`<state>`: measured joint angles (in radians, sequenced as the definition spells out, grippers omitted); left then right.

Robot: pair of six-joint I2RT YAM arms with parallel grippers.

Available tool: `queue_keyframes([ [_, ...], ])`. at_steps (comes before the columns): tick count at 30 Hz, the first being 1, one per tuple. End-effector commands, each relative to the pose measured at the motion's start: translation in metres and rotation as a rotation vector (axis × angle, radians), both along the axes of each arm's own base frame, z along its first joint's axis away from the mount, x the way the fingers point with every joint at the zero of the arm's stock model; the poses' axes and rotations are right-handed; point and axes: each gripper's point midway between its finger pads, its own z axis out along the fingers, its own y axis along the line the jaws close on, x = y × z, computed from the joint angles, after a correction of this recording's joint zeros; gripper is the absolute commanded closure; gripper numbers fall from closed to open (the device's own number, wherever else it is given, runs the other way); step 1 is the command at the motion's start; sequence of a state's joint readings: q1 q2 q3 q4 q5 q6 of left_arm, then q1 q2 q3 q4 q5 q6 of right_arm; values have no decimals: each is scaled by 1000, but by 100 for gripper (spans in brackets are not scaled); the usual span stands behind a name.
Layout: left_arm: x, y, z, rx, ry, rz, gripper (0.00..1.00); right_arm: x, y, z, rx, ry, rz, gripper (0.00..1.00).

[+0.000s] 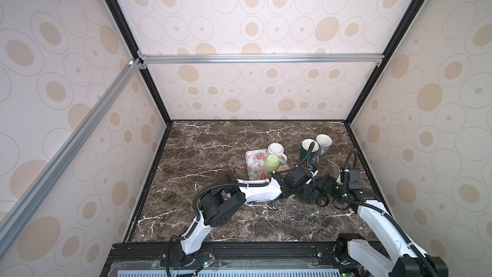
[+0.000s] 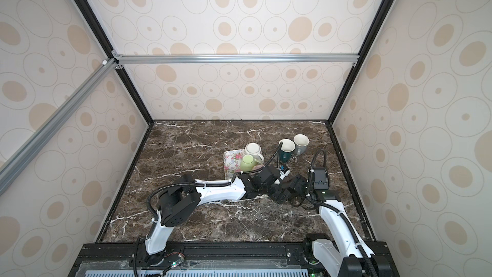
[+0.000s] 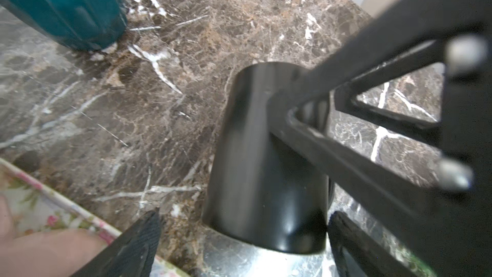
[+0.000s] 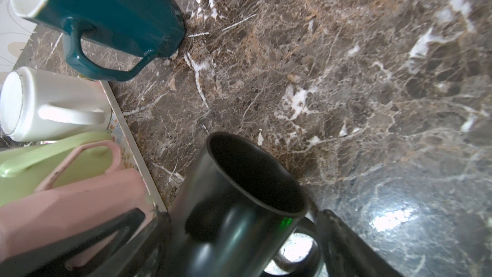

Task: Turn the mug right side up
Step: Place the mug at the top-right of the table.

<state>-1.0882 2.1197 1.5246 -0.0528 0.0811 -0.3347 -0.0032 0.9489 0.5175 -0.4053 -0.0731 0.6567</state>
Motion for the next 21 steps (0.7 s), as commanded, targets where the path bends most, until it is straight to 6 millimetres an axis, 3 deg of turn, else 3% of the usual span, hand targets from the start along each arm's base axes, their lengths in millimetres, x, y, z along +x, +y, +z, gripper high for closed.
queue_keyframes([
  [1, 32, 17, -4, 86, -70, 56, 2, -1, -3, 7, -14, -8, 0, 12],
  [5, 45, 22, 0, 103, -93, 75, 2, -1, 3, 5, 4, -9, 30, 13],
  [9, 54, 29, 4, 120, -115, 96, 2, -2, 14, 1, 43, -32, 87, 29],
  [13, 60, 34, 8, 123, -128, 107, 2, 3, 29, 0, 96, -102, 165, 32],
  [21, 60, 38, 17, 120, -140, 109, 2, 7, 39, -5, 118, -183, 223, 35],
])
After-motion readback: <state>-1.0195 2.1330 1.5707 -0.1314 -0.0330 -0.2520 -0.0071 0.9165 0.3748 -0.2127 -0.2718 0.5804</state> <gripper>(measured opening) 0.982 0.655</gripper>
